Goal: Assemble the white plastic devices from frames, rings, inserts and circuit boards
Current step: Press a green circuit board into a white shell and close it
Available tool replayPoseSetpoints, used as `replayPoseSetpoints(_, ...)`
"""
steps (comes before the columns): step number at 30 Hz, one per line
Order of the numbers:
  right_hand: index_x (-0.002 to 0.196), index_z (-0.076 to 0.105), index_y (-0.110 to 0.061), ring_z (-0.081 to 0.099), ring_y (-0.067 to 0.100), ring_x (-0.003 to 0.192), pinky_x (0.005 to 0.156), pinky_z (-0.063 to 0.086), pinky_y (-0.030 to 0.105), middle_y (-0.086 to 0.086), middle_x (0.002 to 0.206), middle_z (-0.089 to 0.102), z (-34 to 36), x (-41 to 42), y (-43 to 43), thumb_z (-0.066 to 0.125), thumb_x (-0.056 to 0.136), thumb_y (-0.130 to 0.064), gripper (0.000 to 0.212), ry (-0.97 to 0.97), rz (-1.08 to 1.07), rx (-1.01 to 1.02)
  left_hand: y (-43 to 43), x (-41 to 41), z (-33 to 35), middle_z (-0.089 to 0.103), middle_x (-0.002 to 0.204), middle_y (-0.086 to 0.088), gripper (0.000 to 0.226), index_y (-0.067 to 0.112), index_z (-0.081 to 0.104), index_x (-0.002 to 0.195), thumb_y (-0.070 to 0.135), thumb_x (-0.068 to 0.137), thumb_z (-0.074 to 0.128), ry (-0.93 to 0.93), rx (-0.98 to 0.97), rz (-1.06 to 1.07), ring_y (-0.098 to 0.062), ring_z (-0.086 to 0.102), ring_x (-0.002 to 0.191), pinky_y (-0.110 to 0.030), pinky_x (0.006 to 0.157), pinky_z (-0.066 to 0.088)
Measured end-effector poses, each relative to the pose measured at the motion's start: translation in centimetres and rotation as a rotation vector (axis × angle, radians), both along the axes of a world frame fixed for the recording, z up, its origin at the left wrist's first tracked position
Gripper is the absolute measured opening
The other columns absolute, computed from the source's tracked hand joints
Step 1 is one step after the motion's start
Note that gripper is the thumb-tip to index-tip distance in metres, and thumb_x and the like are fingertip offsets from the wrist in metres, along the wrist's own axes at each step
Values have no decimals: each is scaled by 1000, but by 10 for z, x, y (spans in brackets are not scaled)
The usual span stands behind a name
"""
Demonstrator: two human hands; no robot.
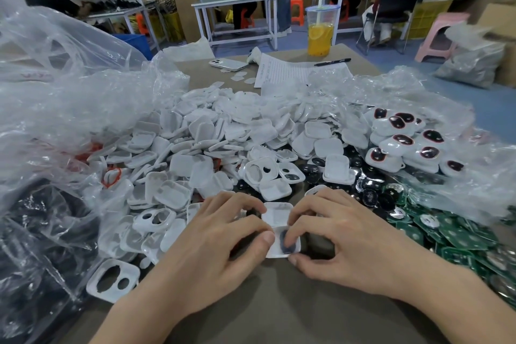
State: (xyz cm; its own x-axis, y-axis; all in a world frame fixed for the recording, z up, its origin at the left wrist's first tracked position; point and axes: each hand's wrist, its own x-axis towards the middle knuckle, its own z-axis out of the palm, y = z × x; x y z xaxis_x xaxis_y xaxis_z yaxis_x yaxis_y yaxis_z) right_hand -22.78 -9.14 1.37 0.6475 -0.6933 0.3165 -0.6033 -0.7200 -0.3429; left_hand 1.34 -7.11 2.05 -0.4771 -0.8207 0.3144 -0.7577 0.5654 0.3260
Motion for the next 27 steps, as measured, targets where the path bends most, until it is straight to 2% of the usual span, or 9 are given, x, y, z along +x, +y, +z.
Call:
replayPoseSetpoints(4, 98, 67, -42, 47, 2, 110, 100, 41, 27, -23, 108, 55, -1, -2, -1, 65, 86, -53, 16, 13, -6, -8, -3, 2, 1, 60, 112, 22, 33, 29, 70, 105, 41, 105, 39, 62, -54, 37, -2, 52, 111, -25, 91, 42)
replayPoseSetpoints(7, 110, 62, -46, 42, -4, 118, 104, 32, 20, -27, 116, 51, 0, -5, -2, 59, 84, -69, 35, -3, -26, 12, -6, 4, 1, 62, 110, 23, 34, 28, 70, 108, 41, 105, 39, 81, -54, 56, -1, 54, 110, -22, 93, 41)
replayPoseSetpoints(9, 116, 61, -47, 39, -5, 120, 104, 31, 18, -31, 119, 50, 4, -8, -3, 53, 83, -76, 44, -54, -78, 18, -6, 4, 0, 60, 114, 23, 34, 31, 68, 112, 47, 104, 39, 62, -32, 77, 0, 51, 113, -21, 95, 38)
replayPoseSetpoints(11, 117, 64, -42, 44, -2, 119, 103, 35, 21, -28, 118, 53, 6, -10, -5, 49, 92, -67, 39, -106, -151, -32, -6, 3, -2, 58, 119, 23, 35, 33, 67, 116, 51, 101, 40, 15, -28, 98, 0, 48, 115, -21, 96, 36)
replayPoseSetpoints(13, 117, 68, -34, 48, 3, 114, 103, 39, 28, -20, 115, 58, 8, -11, -7, 51, 98, -49, 29, -155, -237, -86, -5, 3, -3, 56, 123, 22, 36, 33, 65, 120, 51, 101, 41, -11, -23, 117, 0, 47, 116, -23, 98, 38)
replayPoseSetpoints(16, 117, 69, -30, 48, 10, 114, 103, 39, 34, -13, 115, 62, 10, -14, -15, 54, 97, -35, 26, -192, -368, -125, -7, 4, -2, 54, 127, 20, 36, 32, 63, 126, 48, 102, 41, -44, -27, 141, -3, 46, 118, -24, 100, 39)
replayPoseSetpoints(21, 120, 68, -28, 49, 20, 117, 103, 39, 40, -8, 121, 61, 10, -10, -27, 52, 96, -32, 29, -124, -500, -92, -9, 1, -2, 57, 128, 14, 30, 29, 65, 126, 38, 101, 50, -107, -21, 189, -9, 49, 119, -24, 100, 37)
replayPoseSetpoints(27, 130, 61, -28, 45, 22, 127, 109, 33, 37, -6, 132, 55, 3, -10, -33, 48, 99, -35, 35, -13, -586, 3, -12, 0, -3, 58, 129, 14, 31, 30, 65, 127, 41, 101, 52, -110, -23, 212, -11, 50, 122, -27, 102, 40)
